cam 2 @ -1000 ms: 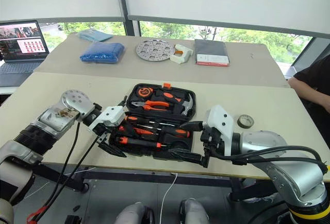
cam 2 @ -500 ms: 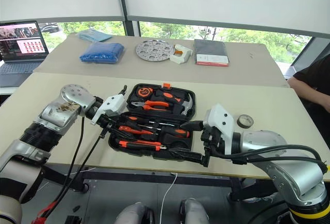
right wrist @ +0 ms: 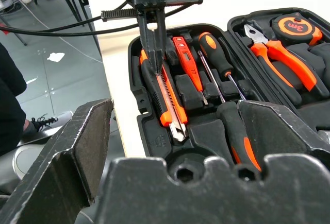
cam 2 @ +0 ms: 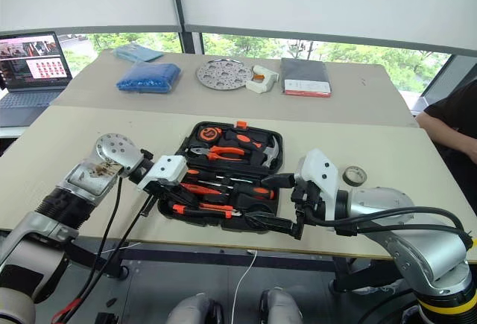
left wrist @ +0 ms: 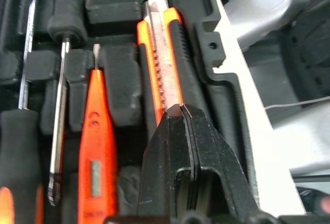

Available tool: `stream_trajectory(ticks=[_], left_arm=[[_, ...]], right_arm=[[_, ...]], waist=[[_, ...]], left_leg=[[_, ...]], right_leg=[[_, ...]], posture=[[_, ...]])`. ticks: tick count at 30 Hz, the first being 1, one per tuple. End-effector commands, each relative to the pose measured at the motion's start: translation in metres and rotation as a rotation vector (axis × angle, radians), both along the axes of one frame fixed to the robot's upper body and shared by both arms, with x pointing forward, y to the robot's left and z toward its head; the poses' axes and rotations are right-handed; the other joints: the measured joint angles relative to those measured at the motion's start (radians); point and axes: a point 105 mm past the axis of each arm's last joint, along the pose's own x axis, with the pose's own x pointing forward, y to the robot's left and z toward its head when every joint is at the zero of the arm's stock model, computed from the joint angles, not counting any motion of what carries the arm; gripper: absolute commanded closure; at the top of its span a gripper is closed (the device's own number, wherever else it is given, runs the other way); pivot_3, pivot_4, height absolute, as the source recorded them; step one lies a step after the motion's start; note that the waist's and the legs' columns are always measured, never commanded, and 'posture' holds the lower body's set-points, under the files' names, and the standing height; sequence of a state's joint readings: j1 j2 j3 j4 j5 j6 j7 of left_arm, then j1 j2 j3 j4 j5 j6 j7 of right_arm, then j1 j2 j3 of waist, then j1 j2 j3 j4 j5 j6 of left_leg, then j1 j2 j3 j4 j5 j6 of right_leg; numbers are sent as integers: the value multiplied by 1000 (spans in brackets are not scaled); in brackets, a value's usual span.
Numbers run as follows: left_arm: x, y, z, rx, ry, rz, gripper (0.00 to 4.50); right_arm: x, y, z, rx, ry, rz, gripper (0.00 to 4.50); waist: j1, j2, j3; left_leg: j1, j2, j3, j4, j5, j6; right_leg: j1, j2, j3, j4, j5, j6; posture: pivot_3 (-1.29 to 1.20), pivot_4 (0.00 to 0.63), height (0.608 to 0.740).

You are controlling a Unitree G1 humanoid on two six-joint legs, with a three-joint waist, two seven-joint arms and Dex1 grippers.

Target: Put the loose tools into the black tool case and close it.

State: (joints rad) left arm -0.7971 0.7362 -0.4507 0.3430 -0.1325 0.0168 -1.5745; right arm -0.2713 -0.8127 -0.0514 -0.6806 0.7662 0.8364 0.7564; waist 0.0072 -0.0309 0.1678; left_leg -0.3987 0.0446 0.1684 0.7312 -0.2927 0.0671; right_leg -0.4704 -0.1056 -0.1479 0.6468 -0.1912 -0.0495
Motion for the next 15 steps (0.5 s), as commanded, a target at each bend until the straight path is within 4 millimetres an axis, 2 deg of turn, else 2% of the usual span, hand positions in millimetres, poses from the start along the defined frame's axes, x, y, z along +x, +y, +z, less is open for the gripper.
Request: stream_trajectory(ticks=[1, 8, 12, 15], left_arm=[[-11, 8, -22, 59, 62, -13, 4472], [-19, 9, -30, 66, 62, -40, 4472], [-1, -1, -3, -45, 50, 32, 4472], [-1, -5, 17, -110, 82, 43, 4472]], right_arm=[[-1, -2, 9, 5, -54, 0, 0], [-1, -2, 8, 4, -50, -3, 0], [-1, -2, 8, 2, -49, 1, 0], [-1, -2, 8, 1, -46, 6, 0]], waist=[[-4, 1, -1], [-11, 4, -3], [-7, 5, -4], [-1, 5, -3]], left_leg=[[0, 0, 0, 0, 0, 0], [1, 1, 0, -1, 0, 0], [1, 0, 0, -1, 0, 0], [0, 0, 0, 0, 0, 1]], right_leg=[[0, 0, 0, 0, 0, 0], [0, 0, 1, 0, 0, -1], [0, 0, 0, 0, 0, -1], [0, 1, -1, 0, 0, 0]], posture=[[0, 150, 718], [0, 150, 718], [0, 150, 718], [0, 150, 718]])
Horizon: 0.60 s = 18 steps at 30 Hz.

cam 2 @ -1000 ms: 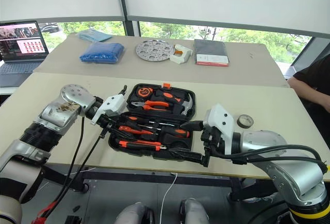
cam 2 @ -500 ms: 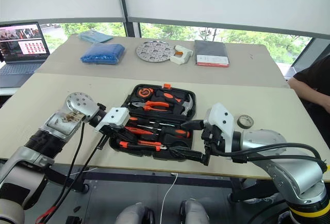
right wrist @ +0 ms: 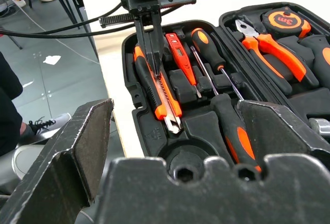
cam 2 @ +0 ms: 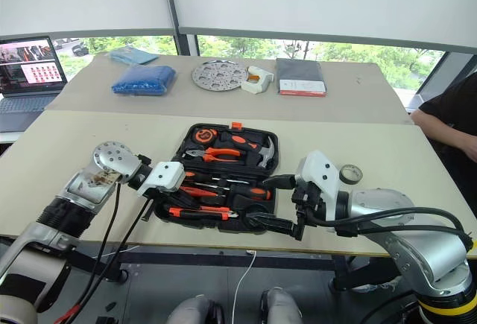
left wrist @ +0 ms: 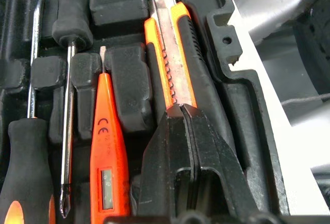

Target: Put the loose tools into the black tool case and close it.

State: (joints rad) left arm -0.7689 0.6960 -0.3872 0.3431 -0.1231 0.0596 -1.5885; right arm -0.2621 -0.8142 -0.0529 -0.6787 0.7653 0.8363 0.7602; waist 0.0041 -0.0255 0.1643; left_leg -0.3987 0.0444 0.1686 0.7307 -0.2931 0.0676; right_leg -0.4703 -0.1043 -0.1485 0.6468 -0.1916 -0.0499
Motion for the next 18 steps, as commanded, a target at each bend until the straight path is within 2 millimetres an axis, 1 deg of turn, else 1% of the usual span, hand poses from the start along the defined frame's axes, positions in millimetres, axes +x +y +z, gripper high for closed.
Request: stream_trajectory(ticks=[1, 3, 5, 8, 10, 12, 14, 18], left_arm=[[-3, -4, 25, -80, 61, 7, 4472], [-10, -5, 30, -91, 85, -13, 4472], [-17, -1, 25, -58, 92, -33, 4472], [-20, 3, 16, -12, 90, -45, 4472], [-19, 5, 8, 12, 87, -46, 4472], [-14, 8, -4, 59, 47, -43, 4472], [-10, 9, -12, 78, 23, -40, 4472], [-7, 7, -12, 54, 23, -31, 4472]], right_arm=[[-1, 0, 10, 0, -54, 11, 0], [-3, 0, 8, -5, -47, 20, 0], [-5, 1, 6, -19, -41, 34, 0], [-9, 2, 2, -49, -38, 57, 0], [-10, 2, 2, -44, -35, 60, 0], [-10, 3, 2, -40, -35, 59, 0], [-10, 3, 2, -39, -34, 57, 0], [-11, 2, 2, -44, -26, 61, 0]], waist=[[2, 0, 0], [3, 0, 0], [2, 0, 0], [5, 0, 0], [7, 0, 0], [8, 0, 0], [12, 0, 0], [19, 0, 0]], left_leg=[[0, 0, 0, 0, 0, 0], [-1, 0, 0, 0, 0, 0], [-1, 0, 0, 0, 0, 0], [-1, 0, 0, 0, 0, 0], [-1, 0, 0, 0, 0, 0], [-1, 0, 0, 0, 0, 0], [0, -1, 0, 0, 0, 0], [1, -1, -1, 0, -1, 1]], right_leg=[[0, 0, 0, 0, 0, 0], [-1, 0, 0, 0, 0, 0], [-1, 0, 0, 0, 0, 0], [-1, -1, 0, 0, 0, 0], [-1, -1, 0, 0, 0, 0], [-1, -1, 0, 0, 0, 0], [0, -1, 0, 0, 0, 0], [2, -3, -1, 0, 1, 1]], posture=[[0, 150, 718], [0, 150, 718], [0, 150, 718], [0, 150, 718], [0, 150, 718], [0, 150, 718], [0, 150, 718], [0, 150, 718]])
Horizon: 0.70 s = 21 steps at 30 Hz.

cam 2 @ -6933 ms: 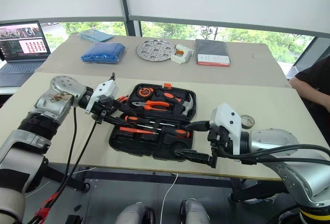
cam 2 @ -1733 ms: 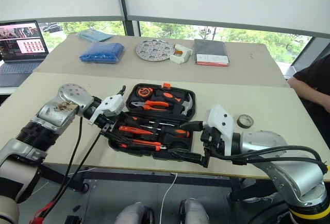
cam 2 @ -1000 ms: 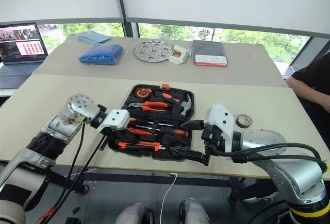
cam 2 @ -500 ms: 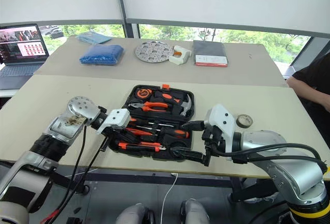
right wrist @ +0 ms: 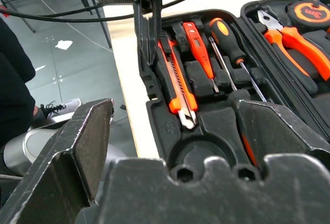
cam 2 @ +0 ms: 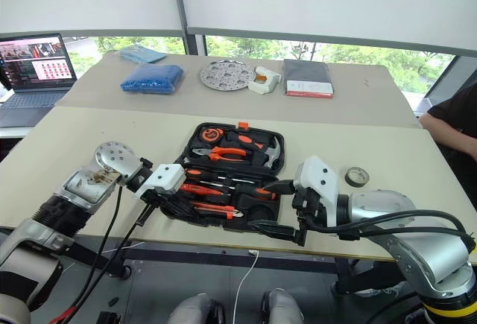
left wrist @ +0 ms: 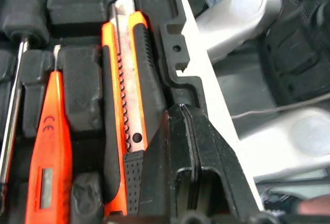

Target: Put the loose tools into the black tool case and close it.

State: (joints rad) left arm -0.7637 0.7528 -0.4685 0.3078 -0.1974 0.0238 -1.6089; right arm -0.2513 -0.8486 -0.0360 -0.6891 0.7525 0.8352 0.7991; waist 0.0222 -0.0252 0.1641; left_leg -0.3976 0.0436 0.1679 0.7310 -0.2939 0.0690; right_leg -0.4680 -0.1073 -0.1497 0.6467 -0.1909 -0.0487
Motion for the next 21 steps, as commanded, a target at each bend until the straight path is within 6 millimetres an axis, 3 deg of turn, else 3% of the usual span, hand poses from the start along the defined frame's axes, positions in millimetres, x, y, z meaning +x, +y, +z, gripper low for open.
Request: stream_trajectory(ticks=[1, 7, 10, 21], left_arm=[[6, 6, -5, 17, 7, 52, 4472], [13, 3, 26, -98, 53, 108, 4472], [17, 3, 28, -97, 42, 116, 4472], [-4, 13, -39, 122, 13, 8, 4472]], right_arm=[[-7, 2, 7, 1, -40, 30, 0], [-10, 2, 6, -3, -27, 37, 0], [-11, 2, 6, -2, -23, 40, 0], [-8, 2, 7, 9, -22, 29, 0]], waist=[[2, 0, 0], [2, 0, 0], [0, 0, 0], [-12, 2, -1]], left_leg=[[1, 0, 0, 0, 0, 0], [2, 0, -2, 0, -2, 3], [0, 0, -2, 0, -1, 2], [-1, 0, -2, 0, -1, 3]], right_leg=[[1, 0, 0, 0, 0, 0], [3, -2, 0, -1, 1, 2], [2, 0, 0, -1, 1, 2], [2, 1, 1, -6, 0, 3]], posture=[[0, 150, 718], [0, 150, 718], [0, 150, 718], [0, 150, 718]])
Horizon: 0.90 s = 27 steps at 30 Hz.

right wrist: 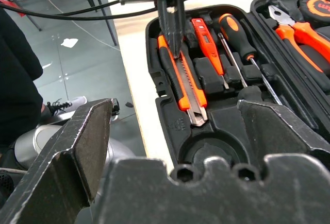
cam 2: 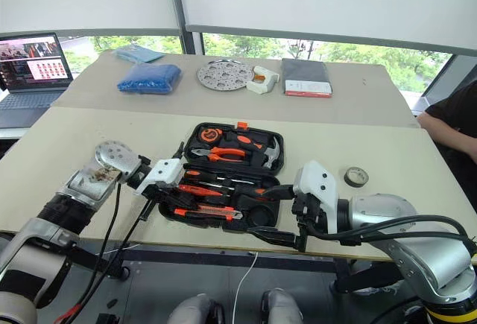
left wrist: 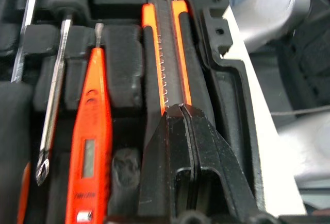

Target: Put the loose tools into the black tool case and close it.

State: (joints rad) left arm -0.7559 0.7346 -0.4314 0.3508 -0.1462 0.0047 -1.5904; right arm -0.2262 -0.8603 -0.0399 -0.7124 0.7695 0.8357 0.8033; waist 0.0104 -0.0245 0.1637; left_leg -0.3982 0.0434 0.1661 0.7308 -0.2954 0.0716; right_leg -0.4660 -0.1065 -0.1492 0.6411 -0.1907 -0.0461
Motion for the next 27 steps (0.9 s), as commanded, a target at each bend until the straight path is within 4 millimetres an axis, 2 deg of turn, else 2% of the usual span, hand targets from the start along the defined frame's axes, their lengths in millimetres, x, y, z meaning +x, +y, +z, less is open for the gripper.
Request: stream_trajectory(ticks=[1, 6, 7, 9, 12, 13, 14, 15, 16, 18, 20, 22, 27], left_arm=[[-11, 9, -38, 126, 27, -39, 4472], [3, 12, -30, 103, -45, 2, 4472], [6, 10, -21, 66, -50, 17, 4472], [9, 4, 10, -74, -21, 65, 4472], [8, -3, 62, -302, 33, 129, 3808], [8, -4, 77, -364, 34, 148, 3369], [8, -4, 86, -400, 34, 162, 3129], [10, -5, 99, -460, 21, 194, 2633], [10, -6, 109, -503, 27, 220, 2330], [9, -9, 129, -596, 16, 253, 1598], [3, -15, 139, -653, 26, 246, 936], [-4, -20, 141, -671, 55, 231, 153], [-18, -25, 123, -584, 63, 178, 42]], right_arm=[[-1, 1, 9, 15, -37, 6, 0], [2, -3, 8, 8, -40, -17, 0], [2, -6, 9, 5, -42, -31, 0], [4, -17, 12, -5, -54, -83, 0], [4, -44, 16, -18, -57, -207, 0], [3, -54, 17, -25, -52, -254, 0], [3, -61, 17, -30, -48, -282, 0], [2, -73, 15, -47, -41, -332, 0], [1, -86, 13, -65, -39, -377, 0], [6, -124, 11, -91, -40, -546, 0], [11, -153, 8, -103, -41, -666, 0], [16, -166, 6, -112, -40, -707, 0], [50, -182, -2, -147, -64, -779, 0]], waist=[[0, 1, -1], [2, 6, -4], [2, 6, -4], [2, 6, -4], [2, 4, -2], [3, 3, -2], [4, 3, -2], [4, 3, -2], [7, 3, -2], [11, 3, -2], [11, 3, -2], [8, 3, -2], [-12, 3, -1]], left_leg=[[2, 0, 0, 0, 0, 0], [10, 0, 0, -2, -6, 3], [10, 0, 0, -2, -6, 4], [10, 0, -1, -2, -7, 5], [7, 1, -1, -1, -5, 3], [5, 1, -1, -1, -4, 0], [3, 1, -1, -1, -3, 0], [2, 1, -2, -1, -3, 0], [2, 1, -2, 0, -3, 0], [3, 0, -2, 0, -4, 1], [5, -2, -2, 0, -5, 3], [6, -4, -1, 0, -5, 3], [10, -5, -1, -2, -5, 3]], right_leg=[[1, -1, 0, 0, 0, 0], [9, -5, 0, -1, -2, 1], [9, -5, 0, 0, -2, 2], [9, -5, 0, 0, -1, 2], [6, -4, 0, 1, -1, 2], [5, -4, 0, 1, -1, 2], [3, -3, 0, 1, -1, 2], [4, -2, 0, 0, -1, 2], [4, -1, 0, 0, -1, 2], [6, -1, 0, -1, -3, 5], [8, -1, 1, -1, -4, 7], [8, -2, 3, -1, -4, 9], [9, -3, 7, 1, -4, 10]], posture=[[0, 150, 718], [0, 150, 718], [0, 150, 718], [0, 150, 718], [0, 150, 718], [0, 150, 718], [0, 150, 718], [0, 150, 718], [0, 150, 718], [0, 150, 718], [0, 150, 718], [0, 150, 718], [0, 150, 718]])
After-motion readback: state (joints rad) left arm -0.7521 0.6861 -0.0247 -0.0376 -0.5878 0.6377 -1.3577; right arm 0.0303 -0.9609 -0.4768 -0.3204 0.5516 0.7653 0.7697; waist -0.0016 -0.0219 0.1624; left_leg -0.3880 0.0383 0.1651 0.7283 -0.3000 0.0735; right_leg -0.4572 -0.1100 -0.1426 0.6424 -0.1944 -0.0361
